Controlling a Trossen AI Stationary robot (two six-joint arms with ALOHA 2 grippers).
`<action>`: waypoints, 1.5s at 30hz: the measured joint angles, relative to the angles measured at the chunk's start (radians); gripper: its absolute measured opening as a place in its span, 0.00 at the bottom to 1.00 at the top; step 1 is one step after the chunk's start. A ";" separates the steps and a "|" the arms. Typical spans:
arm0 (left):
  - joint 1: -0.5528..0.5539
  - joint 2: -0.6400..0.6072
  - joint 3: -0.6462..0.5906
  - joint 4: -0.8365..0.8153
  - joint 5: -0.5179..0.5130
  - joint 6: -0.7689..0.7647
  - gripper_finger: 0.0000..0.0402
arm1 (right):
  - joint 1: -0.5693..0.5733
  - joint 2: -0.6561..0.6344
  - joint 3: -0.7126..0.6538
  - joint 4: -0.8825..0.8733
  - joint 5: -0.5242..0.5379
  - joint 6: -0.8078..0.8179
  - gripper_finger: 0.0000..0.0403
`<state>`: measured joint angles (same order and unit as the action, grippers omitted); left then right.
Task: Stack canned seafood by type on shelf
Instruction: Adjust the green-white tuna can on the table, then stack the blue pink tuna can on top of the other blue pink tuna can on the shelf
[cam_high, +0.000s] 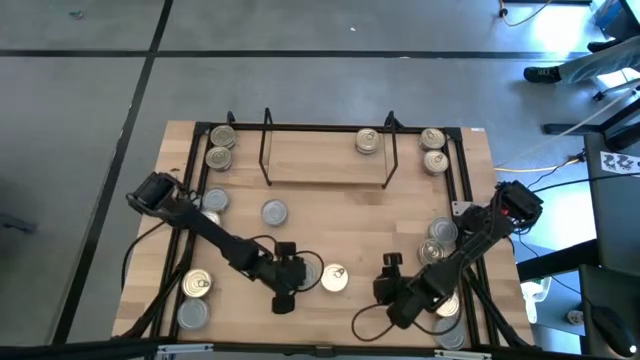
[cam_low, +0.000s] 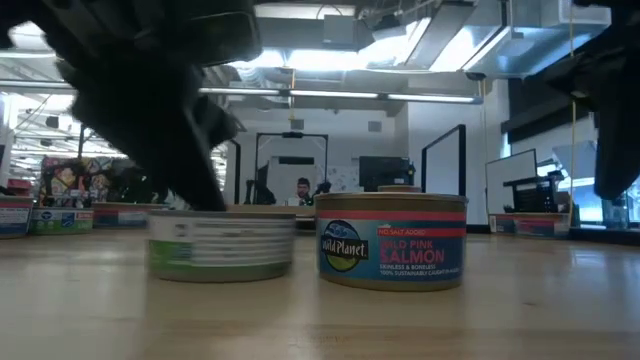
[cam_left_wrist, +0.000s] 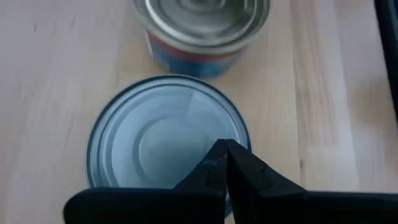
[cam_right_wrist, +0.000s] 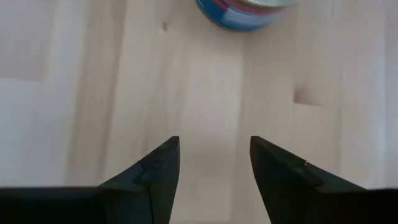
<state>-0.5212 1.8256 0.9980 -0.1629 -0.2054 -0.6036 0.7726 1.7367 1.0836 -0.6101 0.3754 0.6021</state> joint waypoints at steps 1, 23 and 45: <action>-0.009 -0.006 0.002 -0.022 0.001 -0.016 0.00 | 0.006 0.000 0.000 0.010 0.000 0.011 0.48; 0.009 0.043 -0.011 0.475 -0.193 0.170 0.00 | 0.019 0.000 0.001 0.187 0.301 -0.024 0.48; 0.049 0.112 -0.008 0.405 -0.192 0.230 0.00 | 0.003 0.000 0.001 0.216 0.315 -0.031 0.69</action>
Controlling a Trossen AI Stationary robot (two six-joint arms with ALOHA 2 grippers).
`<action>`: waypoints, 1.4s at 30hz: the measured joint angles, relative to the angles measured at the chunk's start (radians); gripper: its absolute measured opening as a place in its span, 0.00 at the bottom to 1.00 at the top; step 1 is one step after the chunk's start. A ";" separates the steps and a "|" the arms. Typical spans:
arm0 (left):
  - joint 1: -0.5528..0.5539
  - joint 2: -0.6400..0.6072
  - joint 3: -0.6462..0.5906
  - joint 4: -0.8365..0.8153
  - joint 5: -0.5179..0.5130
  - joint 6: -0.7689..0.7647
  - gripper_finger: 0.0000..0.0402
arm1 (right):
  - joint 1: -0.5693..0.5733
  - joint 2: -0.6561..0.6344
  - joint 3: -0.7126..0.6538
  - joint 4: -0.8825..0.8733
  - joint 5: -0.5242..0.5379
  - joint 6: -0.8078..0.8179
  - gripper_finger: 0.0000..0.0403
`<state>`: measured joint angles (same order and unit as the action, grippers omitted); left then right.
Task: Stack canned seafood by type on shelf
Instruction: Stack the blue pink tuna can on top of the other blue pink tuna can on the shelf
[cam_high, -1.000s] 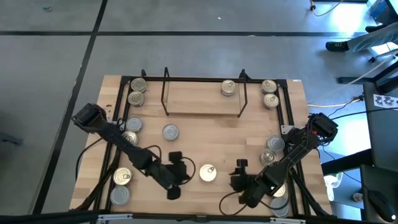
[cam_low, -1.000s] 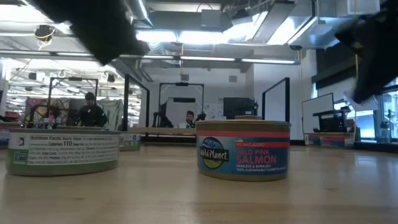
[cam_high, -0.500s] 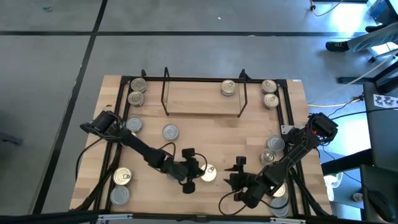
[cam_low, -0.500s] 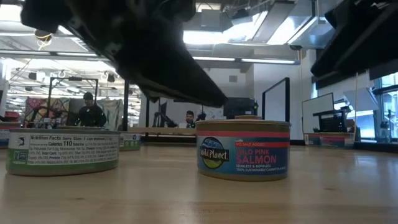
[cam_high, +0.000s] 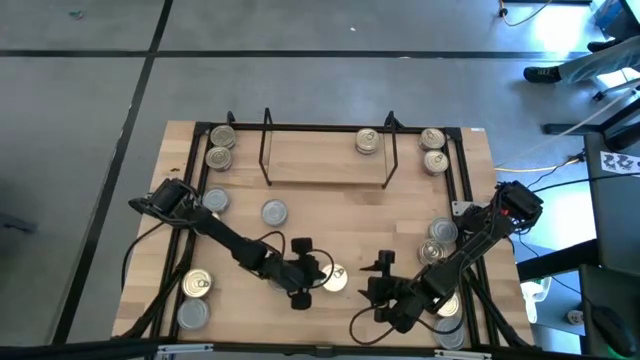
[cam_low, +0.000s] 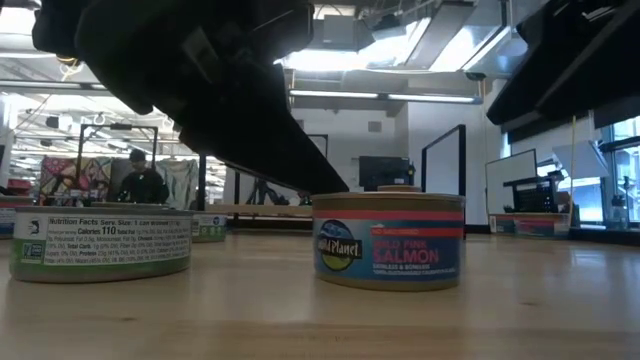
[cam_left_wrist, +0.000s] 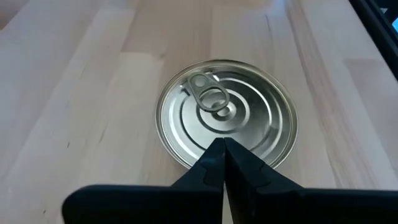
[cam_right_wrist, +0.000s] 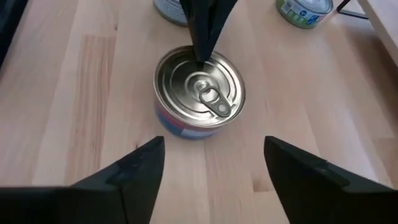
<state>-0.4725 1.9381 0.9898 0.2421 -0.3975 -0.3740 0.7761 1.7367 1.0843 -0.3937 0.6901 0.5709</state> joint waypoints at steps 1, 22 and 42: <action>0.000 -0.001 0.001 -0.008 -0.001 0.000 0.00 | 0.000 0.000 0.000 0.000 0.006 -0.002 0.69; -0.008 -0.002 -0.046 0.036 -0.014 -0.008 0.00 | -0.017 0.189 -0.001 0.270 0.034 -0.636 0.70; -0.008 0.000 -0.050 0.032 -0.013 0.007 0.00 | -0.090 0.280 0.006 0.351 0.028 -0.914 0.70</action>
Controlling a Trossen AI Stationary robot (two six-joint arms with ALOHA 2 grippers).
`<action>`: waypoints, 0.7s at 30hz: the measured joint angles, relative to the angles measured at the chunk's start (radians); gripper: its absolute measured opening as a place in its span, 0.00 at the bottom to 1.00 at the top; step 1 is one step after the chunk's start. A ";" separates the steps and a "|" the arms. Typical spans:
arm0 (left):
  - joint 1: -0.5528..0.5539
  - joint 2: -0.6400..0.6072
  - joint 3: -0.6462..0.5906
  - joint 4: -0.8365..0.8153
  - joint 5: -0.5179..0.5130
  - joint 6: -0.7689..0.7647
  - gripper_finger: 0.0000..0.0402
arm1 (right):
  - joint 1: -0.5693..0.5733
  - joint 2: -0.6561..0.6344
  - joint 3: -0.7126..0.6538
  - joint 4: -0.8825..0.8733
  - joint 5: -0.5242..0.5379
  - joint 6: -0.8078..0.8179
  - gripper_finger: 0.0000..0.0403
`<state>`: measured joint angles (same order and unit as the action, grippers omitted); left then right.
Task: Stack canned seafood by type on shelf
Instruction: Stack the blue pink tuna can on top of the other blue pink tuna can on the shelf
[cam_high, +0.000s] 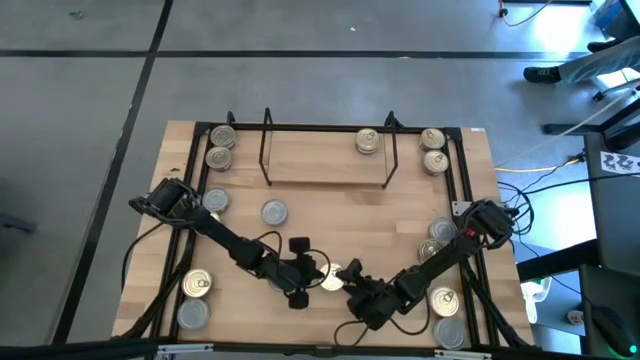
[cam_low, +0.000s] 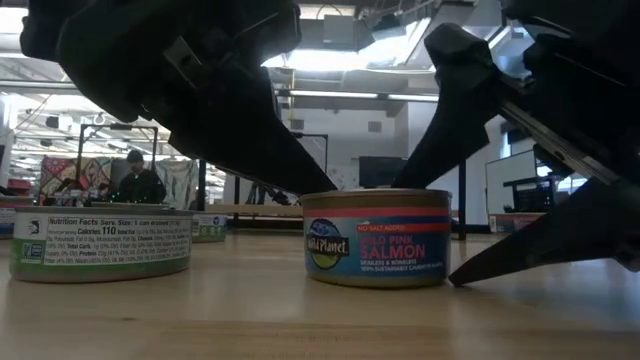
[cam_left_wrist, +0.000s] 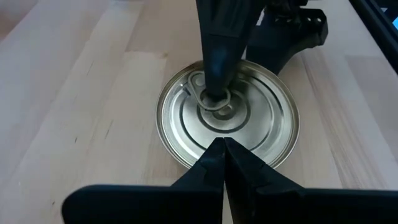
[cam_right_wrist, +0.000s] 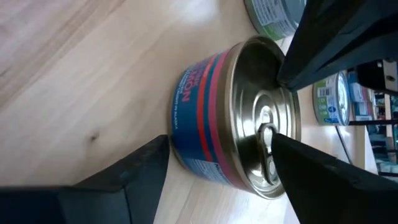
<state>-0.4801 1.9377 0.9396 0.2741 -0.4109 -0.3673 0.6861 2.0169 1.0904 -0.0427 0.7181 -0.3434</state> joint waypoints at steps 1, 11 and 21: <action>0.000 0.000 0.000 0.000 -0.001 0.001 0.00 | 0.000 0.002 0.000 0.002 0.001 -0.003 0.70; 0.000 -0.001 -0.073 0.110 -0.003 -0.033 0.00 | 0.002 0.007 0.012 -0.003 0.024 -0.053 0.70; -0.003 0.001 -0.172 0.310 -0.006 -0.027 0.00 | -0.040 0.008 0.016 -0.002 0.034 -0.152 0.70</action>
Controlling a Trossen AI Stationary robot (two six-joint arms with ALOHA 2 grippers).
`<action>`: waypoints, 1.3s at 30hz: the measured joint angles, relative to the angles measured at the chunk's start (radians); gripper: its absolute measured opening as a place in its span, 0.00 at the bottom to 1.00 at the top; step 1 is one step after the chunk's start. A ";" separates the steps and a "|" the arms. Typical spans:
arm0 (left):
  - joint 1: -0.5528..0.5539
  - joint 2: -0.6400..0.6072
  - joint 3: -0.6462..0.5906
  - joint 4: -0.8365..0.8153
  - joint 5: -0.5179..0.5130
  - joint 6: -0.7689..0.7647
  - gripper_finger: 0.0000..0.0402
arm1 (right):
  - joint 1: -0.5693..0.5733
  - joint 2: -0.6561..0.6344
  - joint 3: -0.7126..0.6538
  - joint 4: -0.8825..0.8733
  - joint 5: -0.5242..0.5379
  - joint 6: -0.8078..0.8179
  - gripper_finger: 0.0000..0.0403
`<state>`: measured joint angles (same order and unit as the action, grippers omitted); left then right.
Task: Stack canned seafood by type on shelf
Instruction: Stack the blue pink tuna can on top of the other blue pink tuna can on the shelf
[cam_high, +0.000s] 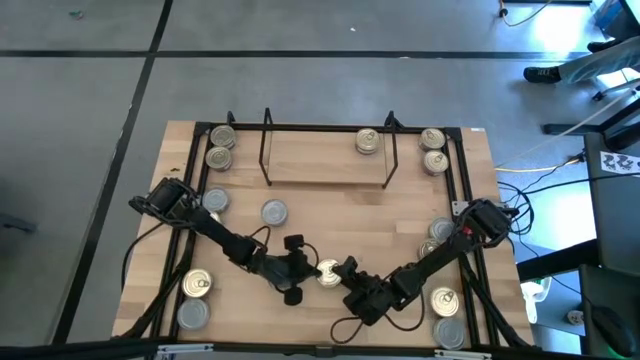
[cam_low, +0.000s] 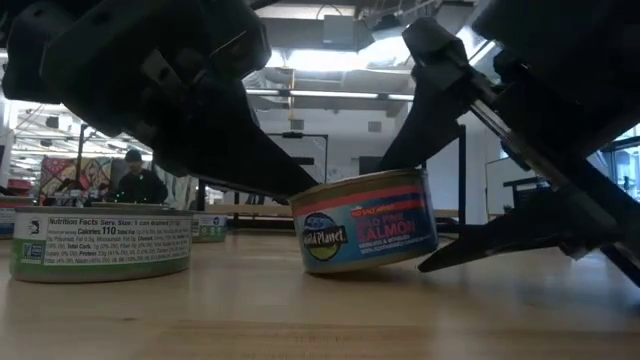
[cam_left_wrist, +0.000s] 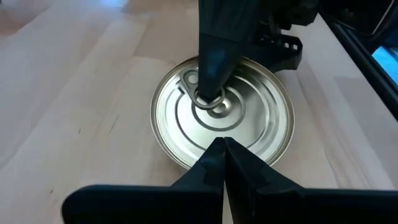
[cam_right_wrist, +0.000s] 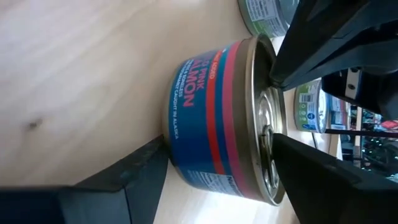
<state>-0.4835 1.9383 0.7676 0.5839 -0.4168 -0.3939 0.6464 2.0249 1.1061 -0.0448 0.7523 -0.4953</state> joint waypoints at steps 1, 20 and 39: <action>0.000 0.000 -0.006 0.015 0.000 0.000 0.00 | -0.003 0.000 0.000 0.001 0.001 -0.010 0.70; 0.001 -0.042 -0.013 0.003 0.003 0.028 0.00 | 0.002 -0.016 -0.004 0.085 0.013 0.030 0.52; 0.001 -0.420 -0.011 -0.598 -0.138 0.053 0.00 | -0.086 -0.339 -0.001 -0.404 0.142 0.423 0.48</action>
<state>-0.4824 1.5182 0.7567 -0.0138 -0.5547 -0.3405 0.5603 1.6855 1.1053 -0.4487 0.8938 -0.0726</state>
